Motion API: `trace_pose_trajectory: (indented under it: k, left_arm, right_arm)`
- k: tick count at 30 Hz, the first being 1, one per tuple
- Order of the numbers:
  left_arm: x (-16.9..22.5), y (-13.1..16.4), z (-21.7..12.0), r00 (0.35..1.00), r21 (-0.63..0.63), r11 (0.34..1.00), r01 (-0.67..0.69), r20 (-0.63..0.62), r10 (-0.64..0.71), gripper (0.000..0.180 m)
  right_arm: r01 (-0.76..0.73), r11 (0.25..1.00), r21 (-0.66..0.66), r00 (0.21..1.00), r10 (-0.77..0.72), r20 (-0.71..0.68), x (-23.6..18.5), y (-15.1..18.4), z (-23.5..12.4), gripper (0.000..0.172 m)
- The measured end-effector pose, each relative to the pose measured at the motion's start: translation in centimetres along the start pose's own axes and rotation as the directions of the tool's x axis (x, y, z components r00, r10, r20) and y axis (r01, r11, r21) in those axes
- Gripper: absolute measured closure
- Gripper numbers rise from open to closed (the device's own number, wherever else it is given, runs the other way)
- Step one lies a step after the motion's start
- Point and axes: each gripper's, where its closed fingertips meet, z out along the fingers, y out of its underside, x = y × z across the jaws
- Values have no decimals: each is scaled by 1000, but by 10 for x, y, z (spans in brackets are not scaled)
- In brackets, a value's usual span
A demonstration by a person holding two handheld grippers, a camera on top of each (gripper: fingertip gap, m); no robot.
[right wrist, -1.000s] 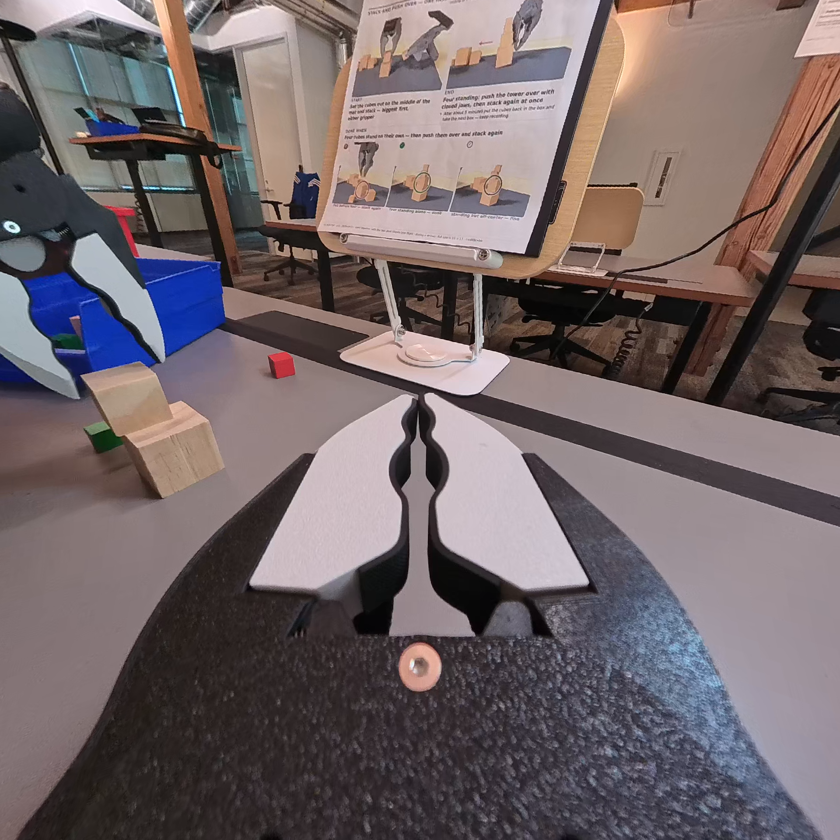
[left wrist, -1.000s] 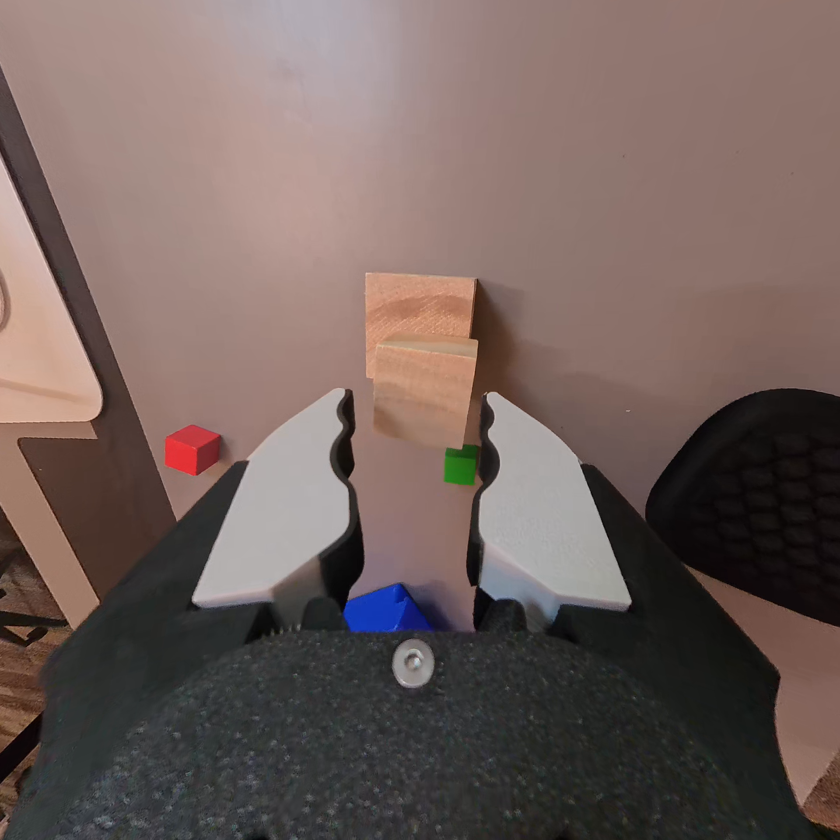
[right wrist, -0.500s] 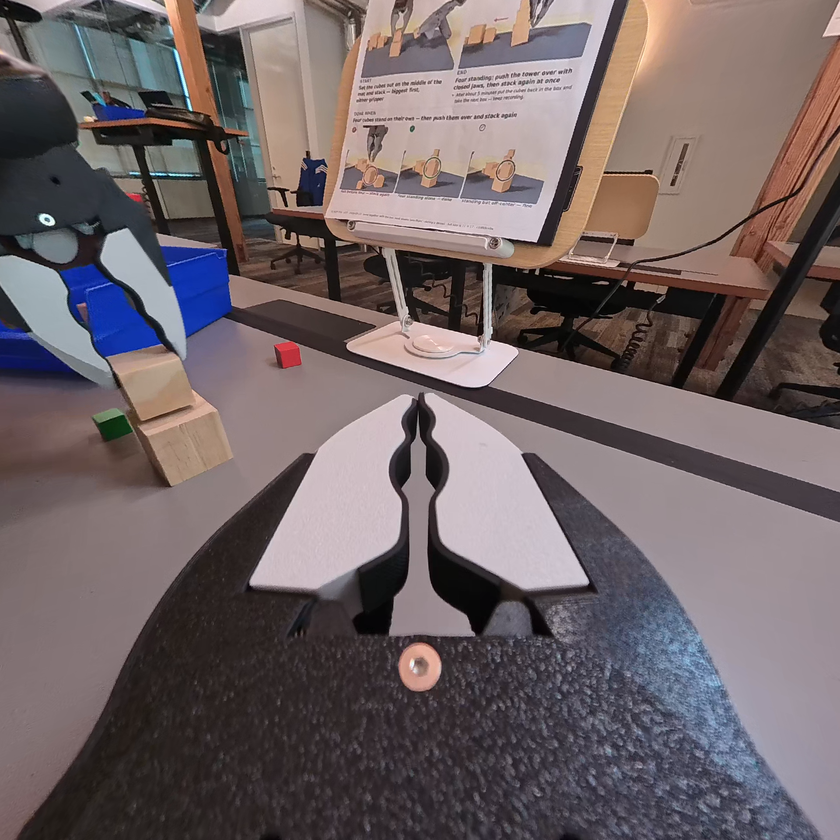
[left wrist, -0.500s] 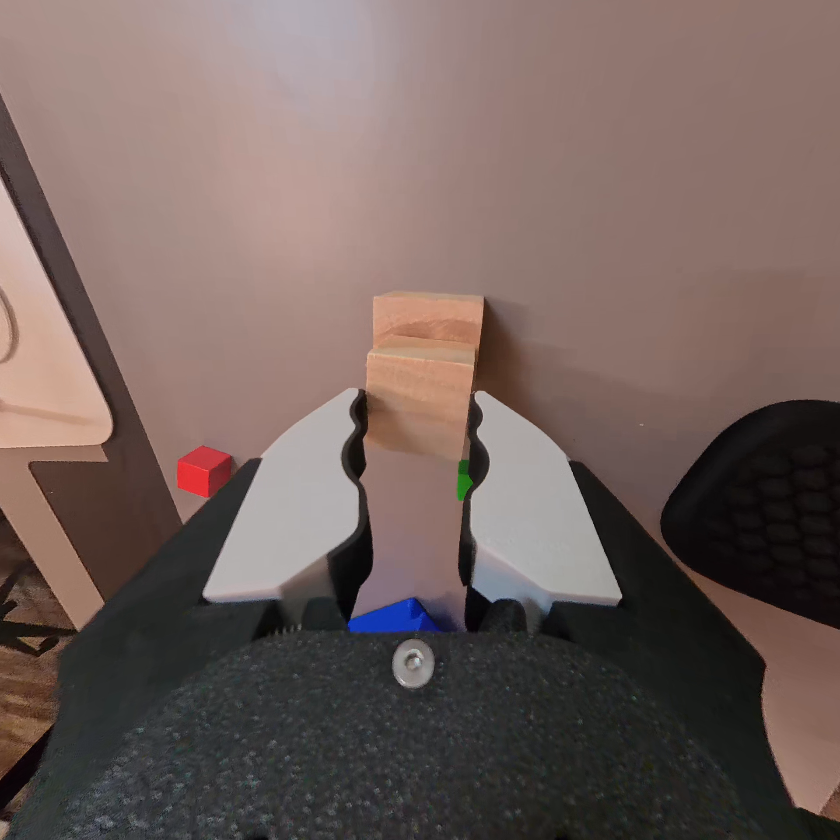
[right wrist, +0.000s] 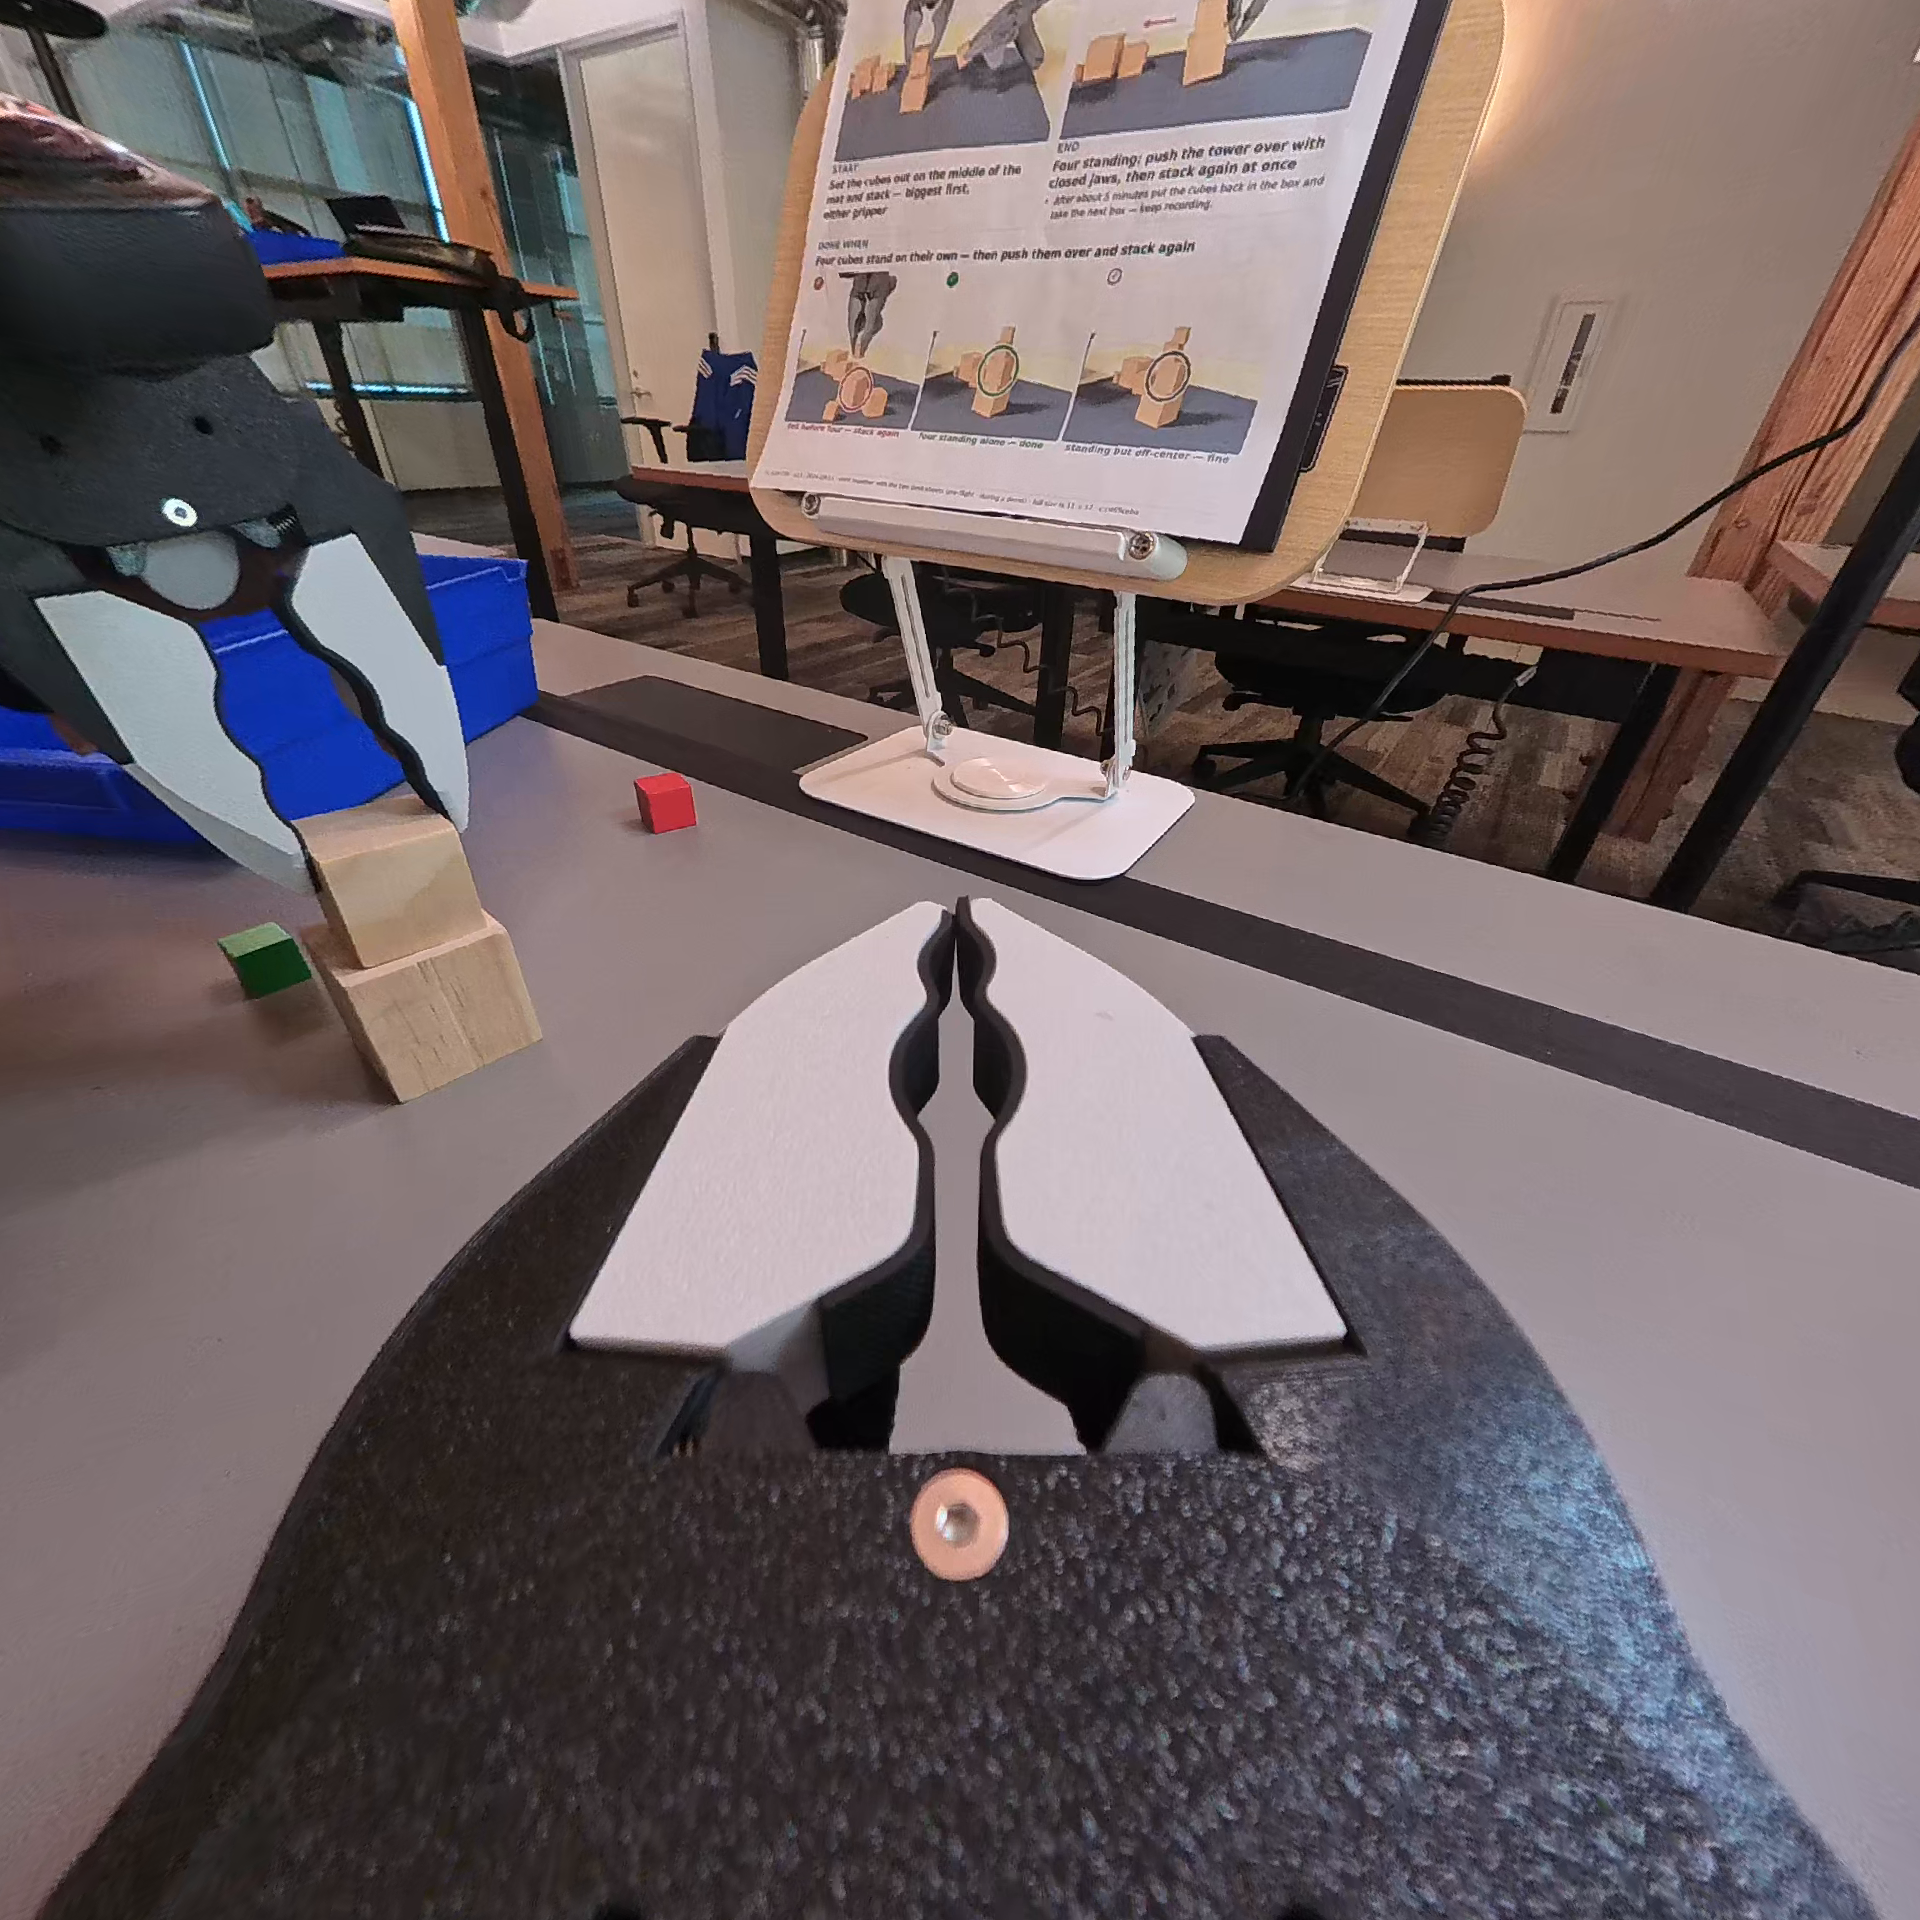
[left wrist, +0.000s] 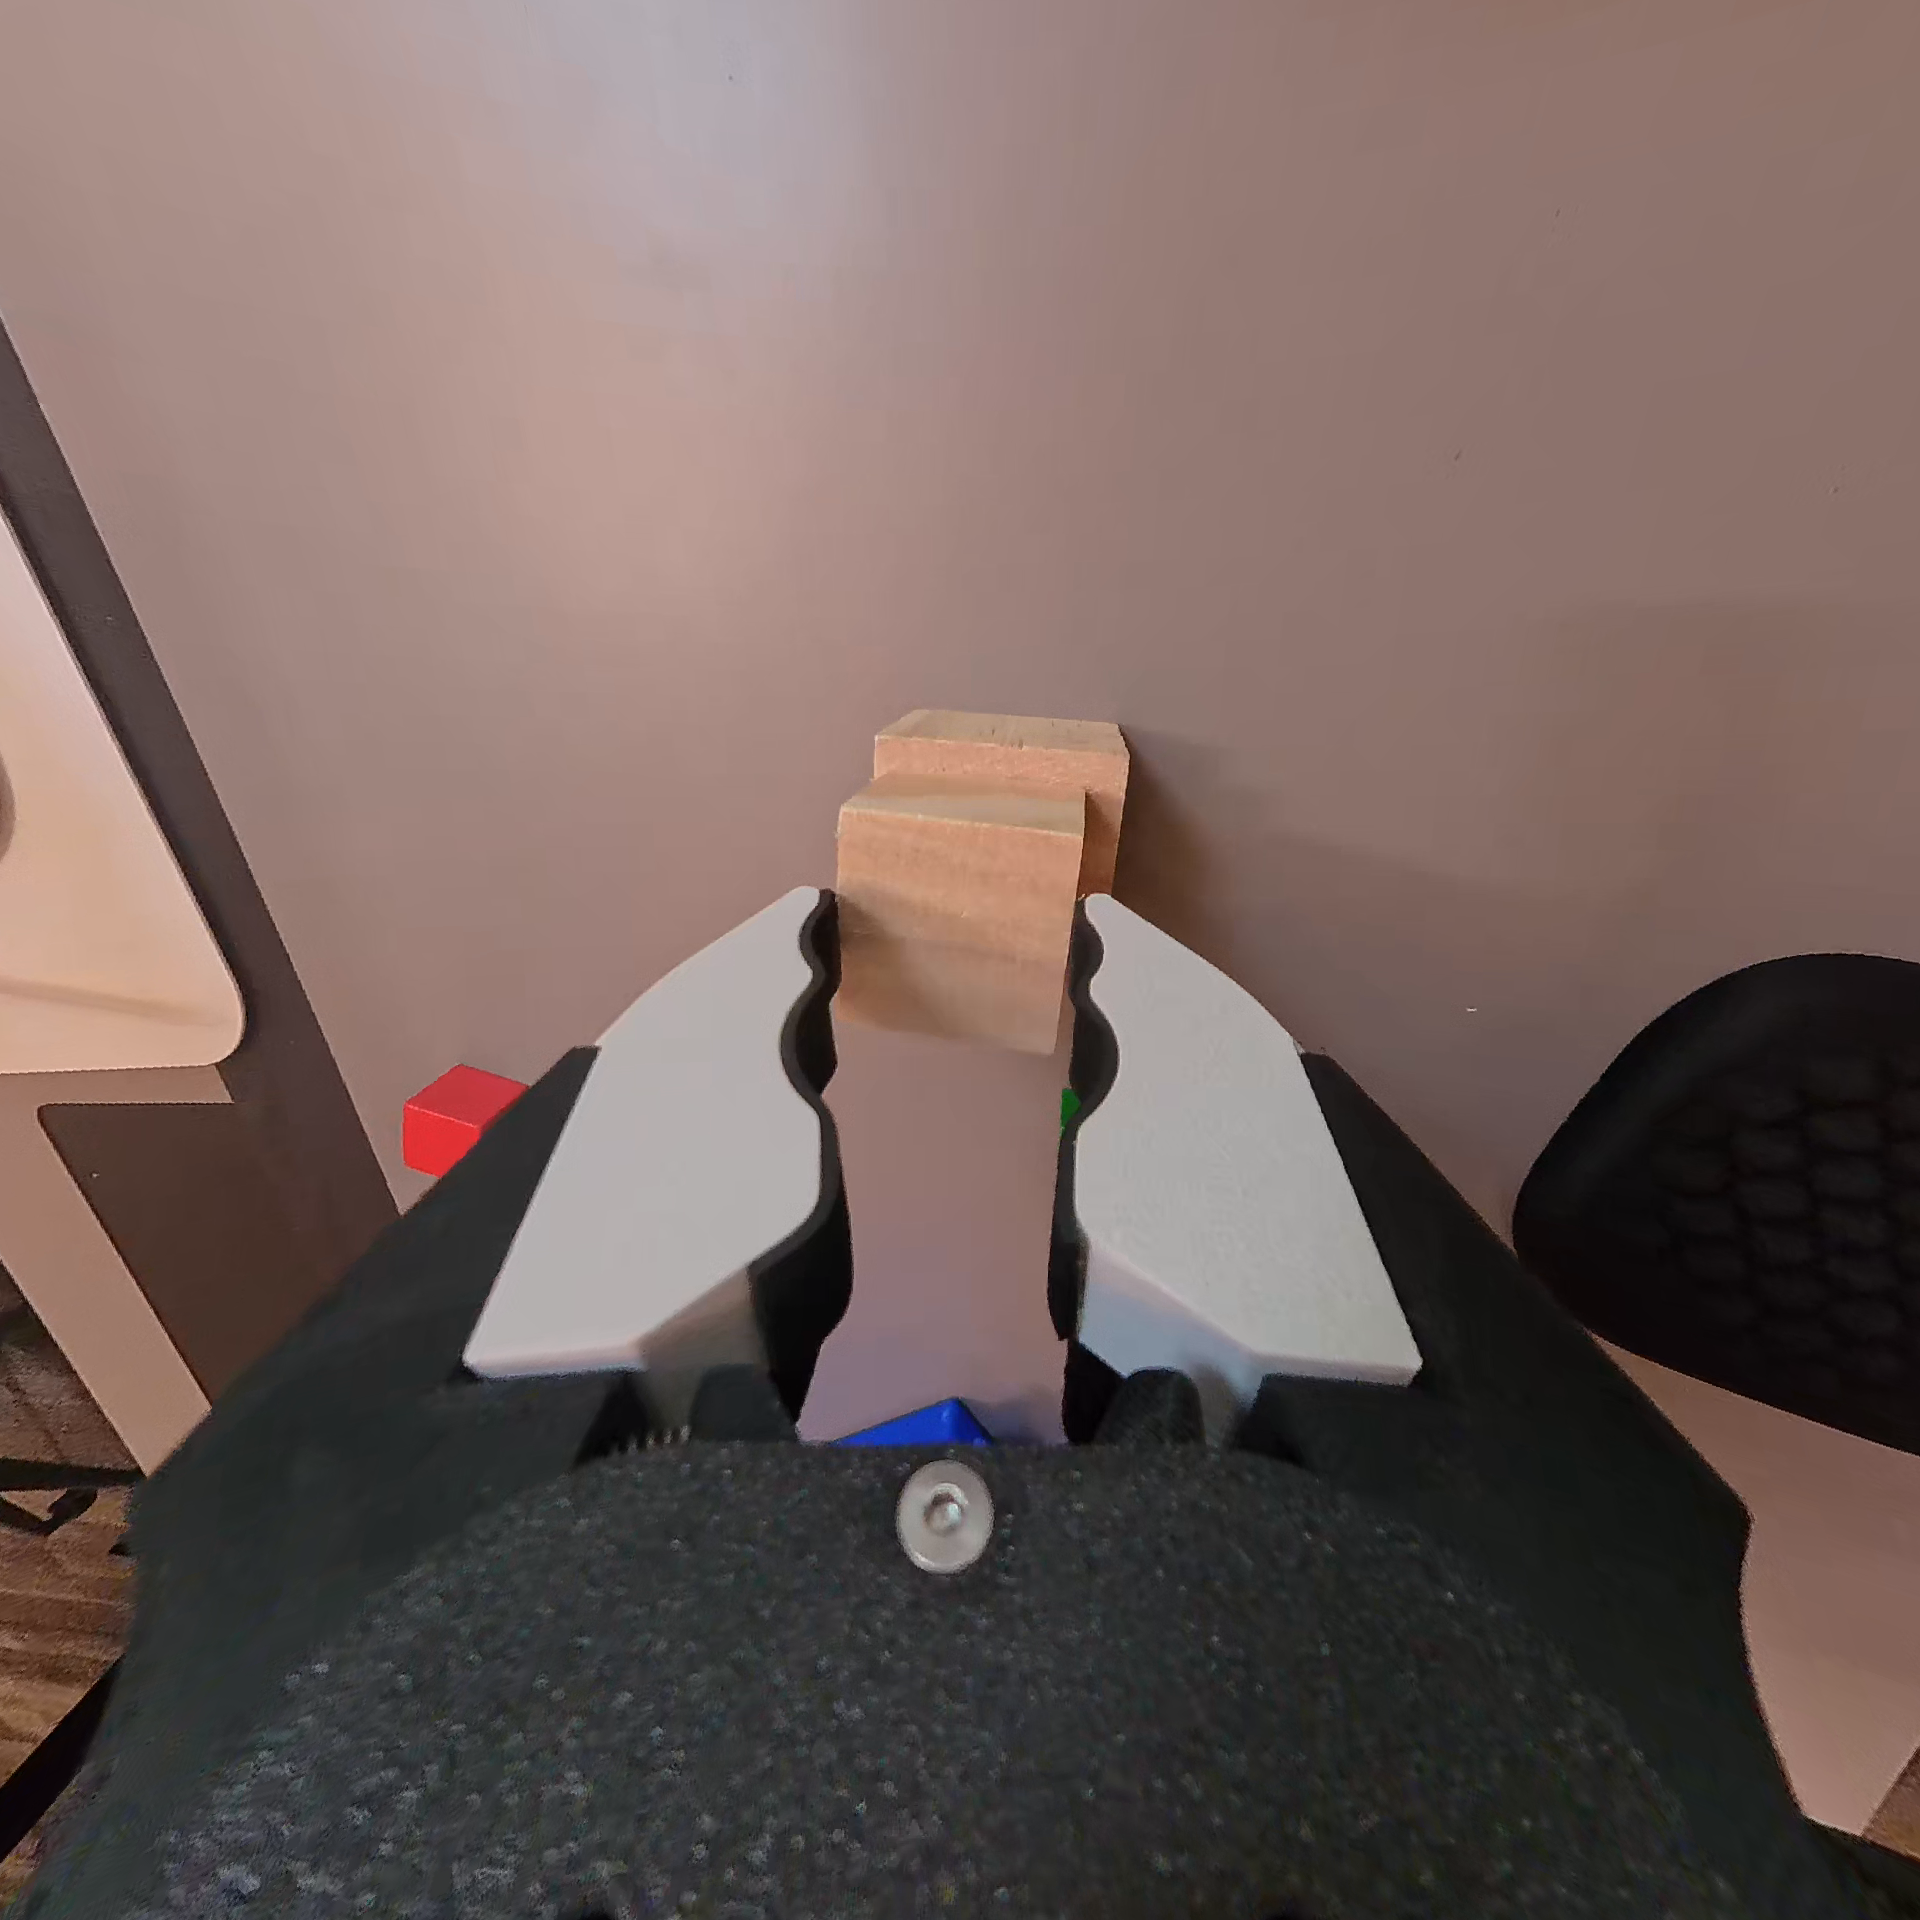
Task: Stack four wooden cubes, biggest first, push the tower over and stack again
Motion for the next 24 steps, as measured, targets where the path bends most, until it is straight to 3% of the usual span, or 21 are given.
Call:
trace_pose_trajectory:
  k: [18, 24]
  left_arm:
    - [1, -1, 0, 1000, 8, 1000, 6, 0, -6, 138]
    - [-3, 0, -15, 999, 75, 997, 31, 27, -34, 123]
  right_arm:
    - [0, 1000, -4, 1000, 0, 3, -1, 1, 0, 171]
    - [-8, 1000, -8, 1000, 8, 11, -2, 1, 1, 171]
